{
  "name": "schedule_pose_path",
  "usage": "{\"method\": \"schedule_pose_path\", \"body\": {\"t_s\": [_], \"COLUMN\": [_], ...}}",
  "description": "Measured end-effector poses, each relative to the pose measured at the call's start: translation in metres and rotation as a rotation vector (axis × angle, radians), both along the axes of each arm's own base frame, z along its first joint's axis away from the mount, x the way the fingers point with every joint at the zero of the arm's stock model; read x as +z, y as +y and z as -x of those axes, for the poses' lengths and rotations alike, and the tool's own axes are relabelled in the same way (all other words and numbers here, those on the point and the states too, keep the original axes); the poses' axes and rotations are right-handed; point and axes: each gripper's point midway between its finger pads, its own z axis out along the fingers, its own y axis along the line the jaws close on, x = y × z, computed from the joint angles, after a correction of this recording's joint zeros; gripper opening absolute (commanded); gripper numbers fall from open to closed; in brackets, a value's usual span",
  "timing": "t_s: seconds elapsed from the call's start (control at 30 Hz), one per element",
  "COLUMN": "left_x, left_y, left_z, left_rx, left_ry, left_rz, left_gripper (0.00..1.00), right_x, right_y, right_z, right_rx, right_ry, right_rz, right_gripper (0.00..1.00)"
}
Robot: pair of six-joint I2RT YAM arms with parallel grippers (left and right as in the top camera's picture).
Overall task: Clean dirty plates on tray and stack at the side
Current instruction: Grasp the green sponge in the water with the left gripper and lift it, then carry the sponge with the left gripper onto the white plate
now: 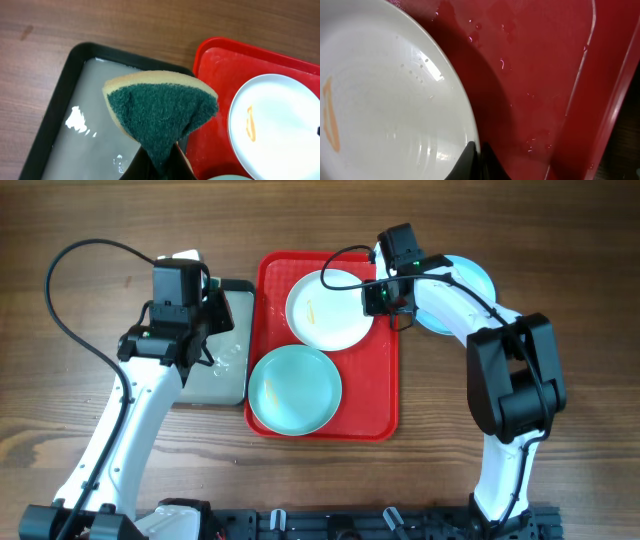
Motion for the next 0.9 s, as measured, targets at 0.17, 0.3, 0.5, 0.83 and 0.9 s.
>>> {"method": "schedule_pose_path", "body": {"t_s": [0.17,0.3,0.5,0.83,0.9], "left_x": [0.013,-0.013,-0.011,-0.074,-0.062], "left_y": [-0.002,-0.004,0.002,-0.013,-0.040], "left_z": [-0.022,-0.026,-0.055,-0.057,-0.075], "left_rx": [-0.028,-0.048,-0.076,-0.158,-0.219], "left_ry": [-0.098,-0.015,0.213,0.373,0.284], "left_rz": [-0.017,-0.035,-0.140,-0.103,0.007], "left_gripper": [0.04,0.04,0.04,0.04,0.04], "right_x": [0.000,0.000,0.000,0.000,0.000], "right_y": [0.000,0.000,0.000,0.000,0.000], "right_z": [0.000,0.000,0.000,0.000,0.000], "right_rx": [0.003,0.003,0.003,0.010,0.010], "right_ry": [-0.001,-0.001,-0.001,-0.003,-0.003], "right_rz": [0.001,0.001,0.001,0.003,0.003], "right_gripper": [0.05,0.05,0.05,0.14,0.14]}}
